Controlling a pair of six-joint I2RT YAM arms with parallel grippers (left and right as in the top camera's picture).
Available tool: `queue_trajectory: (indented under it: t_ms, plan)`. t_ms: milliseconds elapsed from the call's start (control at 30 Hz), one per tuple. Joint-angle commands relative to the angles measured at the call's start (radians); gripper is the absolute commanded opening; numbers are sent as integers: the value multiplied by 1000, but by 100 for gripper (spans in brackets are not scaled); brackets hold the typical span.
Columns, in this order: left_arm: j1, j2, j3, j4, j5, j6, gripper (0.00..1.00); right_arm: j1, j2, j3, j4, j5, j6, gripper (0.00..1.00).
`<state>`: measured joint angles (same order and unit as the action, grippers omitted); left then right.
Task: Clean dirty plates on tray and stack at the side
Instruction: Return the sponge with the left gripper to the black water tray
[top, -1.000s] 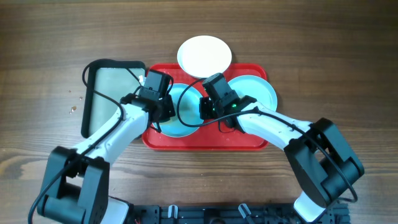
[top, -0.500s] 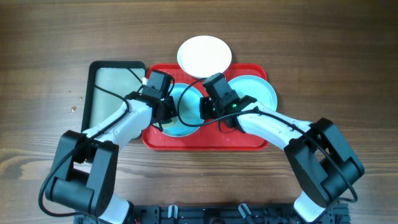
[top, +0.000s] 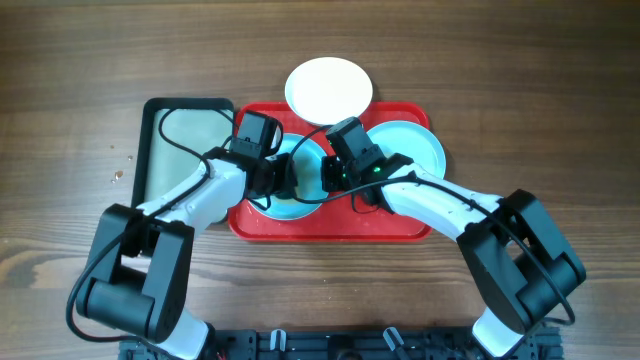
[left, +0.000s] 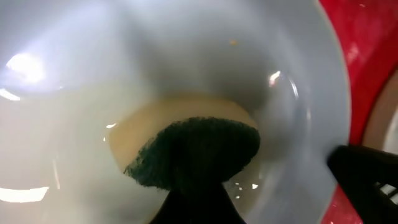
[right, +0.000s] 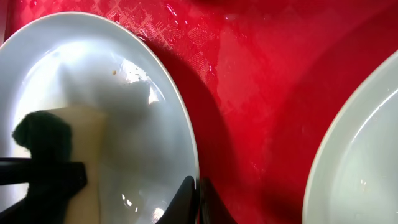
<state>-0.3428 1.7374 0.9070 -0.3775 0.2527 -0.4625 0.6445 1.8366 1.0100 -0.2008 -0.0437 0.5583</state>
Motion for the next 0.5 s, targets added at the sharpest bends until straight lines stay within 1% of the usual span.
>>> queue_trajectory:
  t_ms: [0,67,133,200,300,433,467]
  plan:
    - [-3,-22,-4,5,69,68,4,4,23,2,5,-9,-8,12]
    - [11,-81,-3,2,52,71,4,4,23,2,5,-9,-8,16]
    - [35,-152,-3,-12,13,71,4,4,23,2,5,-9,-8,20]
    - [66,-222,-3,-38,-40,71,4,4,23,2,4,-9,-8,22]
    - [154,-334,-3,-103,-135,71,4,4,23,2,3,-9,-8,29]
    - [279,-404,-3,-177,-173,71,4,4,23,2,-5,-9,-8,31]
    - [328,-410,-3,-201,-172,71,4,4,23,2,-8,-9,-8,31]
